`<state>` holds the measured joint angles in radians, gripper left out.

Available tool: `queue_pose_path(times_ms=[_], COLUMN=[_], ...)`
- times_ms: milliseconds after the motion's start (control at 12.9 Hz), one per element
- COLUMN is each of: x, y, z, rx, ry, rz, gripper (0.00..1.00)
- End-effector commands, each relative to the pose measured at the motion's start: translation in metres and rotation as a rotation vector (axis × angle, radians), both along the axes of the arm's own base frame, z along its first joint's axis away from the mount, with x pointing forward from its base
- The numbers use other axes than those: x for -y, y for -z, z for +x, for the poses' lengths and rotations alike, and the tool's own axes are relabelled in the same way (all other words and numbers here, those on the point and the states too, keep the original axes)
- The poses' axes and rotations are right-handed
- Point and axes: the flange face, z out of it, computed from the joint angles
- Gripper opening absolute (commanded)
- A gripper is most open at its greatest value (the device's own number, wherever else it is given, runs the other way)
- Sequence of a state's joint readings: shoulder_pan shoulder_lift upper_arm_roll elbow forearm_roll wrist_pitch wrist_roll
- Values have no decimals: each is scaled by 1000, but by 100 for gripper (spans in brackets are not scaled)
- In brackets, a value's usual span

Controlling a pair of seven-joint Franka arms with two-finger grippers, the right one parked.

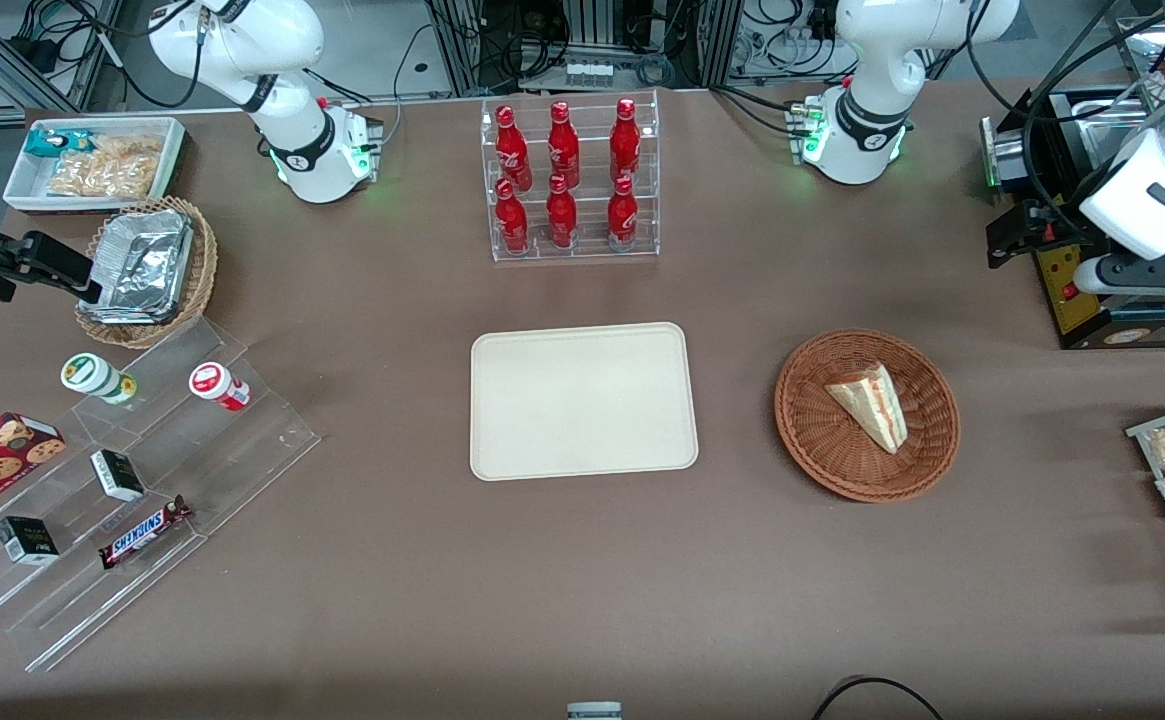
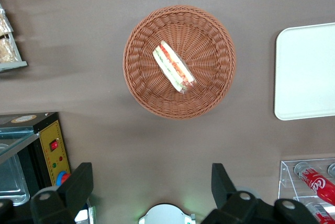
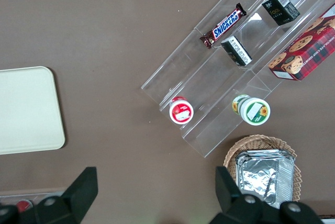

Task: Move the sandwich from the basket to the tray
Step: 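Move the left gripper down over the wrapped sandwich in the wicker basket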

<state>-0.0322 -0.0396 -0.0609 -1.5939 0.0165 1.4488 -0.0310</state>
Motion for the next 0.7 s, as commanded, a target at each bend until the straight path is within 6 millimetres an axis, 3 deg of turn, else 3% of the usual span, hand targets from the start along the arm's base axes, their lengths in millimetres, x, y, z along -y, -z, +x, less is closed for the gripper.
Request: queue_pose_path(times_ms=[0,78,311,622], x=[0,0,3,5], y=[3,14,78,160], z=[4,7,17,13], rx=[-15,-36,-78,-62], ry=[7,10,18,24], rz=[-8,-7,-7,-9], gripper=[100,100,100,100])
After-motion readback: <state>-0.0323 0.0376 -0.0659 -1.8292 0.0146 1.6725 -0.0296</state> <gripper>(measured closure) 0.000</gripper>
